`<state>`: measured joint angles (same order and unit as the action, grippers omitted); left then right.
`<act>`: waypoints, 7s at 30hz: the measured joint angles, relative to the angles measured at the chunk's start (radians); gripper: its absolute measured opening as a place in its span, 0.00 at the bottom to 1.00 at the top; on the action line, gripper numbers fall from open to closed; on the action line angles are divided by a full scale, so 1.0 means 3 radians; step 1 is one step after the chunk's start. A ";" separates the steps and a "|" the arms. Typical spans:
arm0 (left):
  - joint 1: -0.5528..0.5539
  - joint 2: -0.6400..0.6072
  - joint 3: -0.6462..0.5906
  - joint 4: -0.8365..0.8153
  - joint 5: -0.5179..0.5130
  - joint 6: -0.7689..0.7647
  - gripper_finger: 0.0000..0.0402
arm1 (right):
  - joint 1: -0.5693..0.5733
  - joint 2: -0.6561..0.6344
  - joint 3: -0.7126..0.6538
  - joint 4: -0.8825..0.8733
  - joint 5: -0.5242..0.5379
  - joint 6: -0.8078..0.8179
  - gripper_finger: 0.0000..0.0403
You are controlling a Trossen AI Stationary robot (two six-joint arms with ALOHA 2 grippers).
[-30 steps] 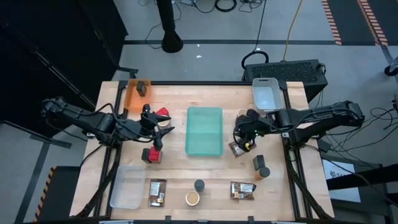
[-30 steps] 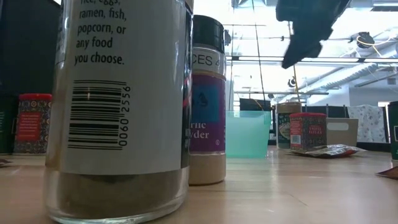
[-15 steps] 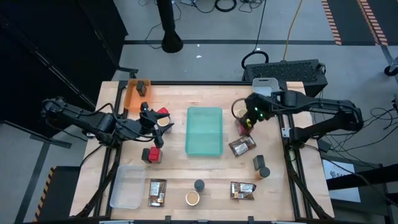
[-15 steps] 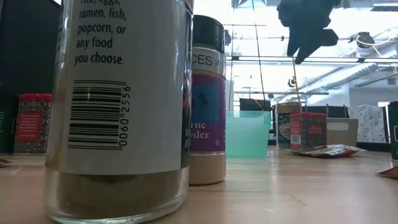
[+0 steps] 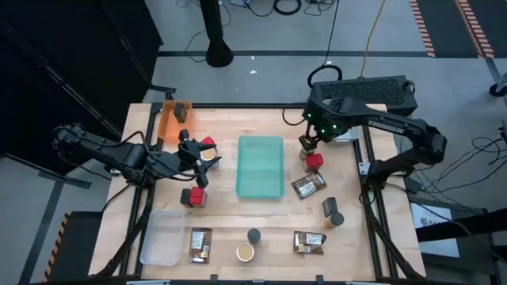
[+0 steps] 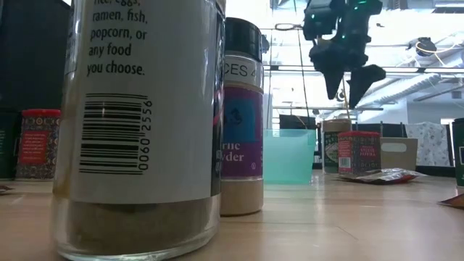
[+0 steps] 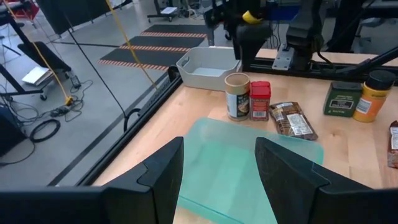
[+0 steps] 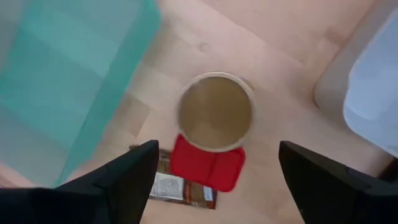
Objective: Sort spices by type
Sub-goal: Put the top right brown seasoning bottle into the green bin, then put the bottom red seasoning can into the transparent bin
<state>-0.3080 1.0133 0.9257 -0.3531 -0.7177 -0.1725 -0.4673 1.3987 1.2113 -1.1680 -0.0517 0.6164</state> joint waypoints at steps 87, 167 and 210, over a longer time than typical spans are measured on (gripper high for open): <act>0.0000 -0.0271 0.0159 -0.0267 -0.0442 0.0423 0.50 | 0.0828 0.2444 0.3159 -0.0971 0.0351 -0.2051 0.60; -0.0001 -0.0267 0.0159 -0.0594 -0.0399 -0.0024 0.50 | 0.0843 0.2413 0.3022 -0.0536 0.0153 -0.2908 0.69; -0.0001 -0.0267 0.0158 -0.0628 -0.0389 -0.0013 0.50 | 0.0669 0.2497 0.2508 -0.0066 0.0038 -0.2934 0.98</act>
<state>-0.3083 0.9333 0.9730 -0.5415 -0.8344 -0.1764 -0.2665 2.1479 1.9636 -1.1879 -0.0403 -0.2637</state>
